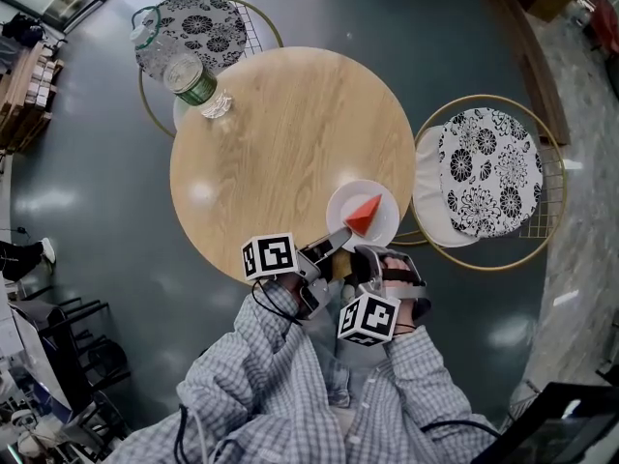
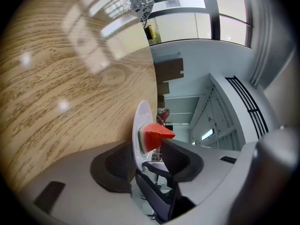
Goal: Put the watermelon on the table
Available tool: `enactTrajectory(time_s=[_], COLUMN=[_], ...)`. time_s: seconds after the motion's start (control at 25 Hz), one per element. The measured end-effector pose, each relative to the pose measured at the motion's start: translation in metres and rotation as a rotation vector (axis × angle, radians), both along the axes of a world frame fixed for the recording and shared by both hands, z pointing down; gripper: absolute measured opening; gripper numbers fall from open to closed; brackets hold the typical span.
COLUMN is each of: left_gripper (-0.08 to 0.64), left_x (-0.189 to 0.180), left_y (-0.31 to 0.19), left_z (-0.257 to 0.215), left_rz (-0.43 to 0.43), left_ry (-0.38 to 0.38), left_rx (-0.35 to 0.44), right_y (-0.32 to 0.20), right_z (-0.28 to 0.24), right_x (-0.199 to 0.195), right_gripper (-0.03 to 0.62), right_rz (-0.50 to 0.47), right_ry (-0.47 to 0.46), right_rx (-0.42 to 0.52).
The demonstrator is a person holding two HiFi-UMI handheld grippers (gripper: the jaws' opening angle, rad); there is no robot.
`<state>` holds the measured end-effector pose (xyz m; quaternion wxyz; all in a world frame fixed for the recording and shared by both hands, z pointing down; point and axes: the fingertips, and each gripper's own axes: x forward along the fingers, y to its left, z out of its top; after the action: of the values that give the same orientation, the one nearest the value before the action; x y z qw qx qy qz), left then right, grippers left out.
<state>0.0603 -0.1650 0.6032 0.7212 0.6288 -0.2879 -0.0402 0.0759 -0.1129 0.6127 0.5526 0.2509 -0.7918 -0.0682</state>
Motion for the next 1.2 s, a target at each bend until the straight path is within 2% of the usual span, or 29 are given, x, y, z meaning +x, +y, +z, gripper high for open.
enactTrajectory(time_s=[0.2,0.48,0.64,0.8,0.96,1.04,1.12,1.2], left_gripper=[0.176,0.176,0.176,0.175,0.175,0.172,0.117,0.04], left_x=[-0.009,-0.026,-0.031,-0.028,-0.028,-0.024,-0.024,-0.029], left_y=[0.009,0.016,0.017,0.02,0.024,0.022,0.02,0.022], left_z=[-0.002,-0.001,-0.007,-0.021,-0.028,-0.041,-0.05,-0.049], left_rz=[0.0,-0.029,-0.044,-0.04,-0.051,-0.073,-0.075,-0.048], left_ry=[0.0,-0.018,0.009,0.09,0.128,0.19,0.205,0.137], left_rx=[-0.006,-0.009,0.014,0.064,0.074,0.089,0.117,0.149], right_y=[-0.001,-0.003,-0.004,-0.004,-0.001,-0.001,-0.003,-0.006], right_z=[0.004,0.012,0.012,0.011,0.004,-0.003,-0.013,-0.027], right_x=[0.003,0.006,0.005,0.006,0.004,0.005,0.008,0.013], right_gripper=[0.055,0.055,0.055,0.063,0.129,0.138,0.138,0.137], right_rz=[0.012,0.02,0.067,0.124,0.19,0.229,0.289,0.363], right_ry=[0.029,0.022,-0.049,-0.115,-0.228,-0.283,-0.346,-0.434], right_rx=[-0.003,-0.027,-0.076,-0.114,-0.162,-0.171,-0.167,-0.166])
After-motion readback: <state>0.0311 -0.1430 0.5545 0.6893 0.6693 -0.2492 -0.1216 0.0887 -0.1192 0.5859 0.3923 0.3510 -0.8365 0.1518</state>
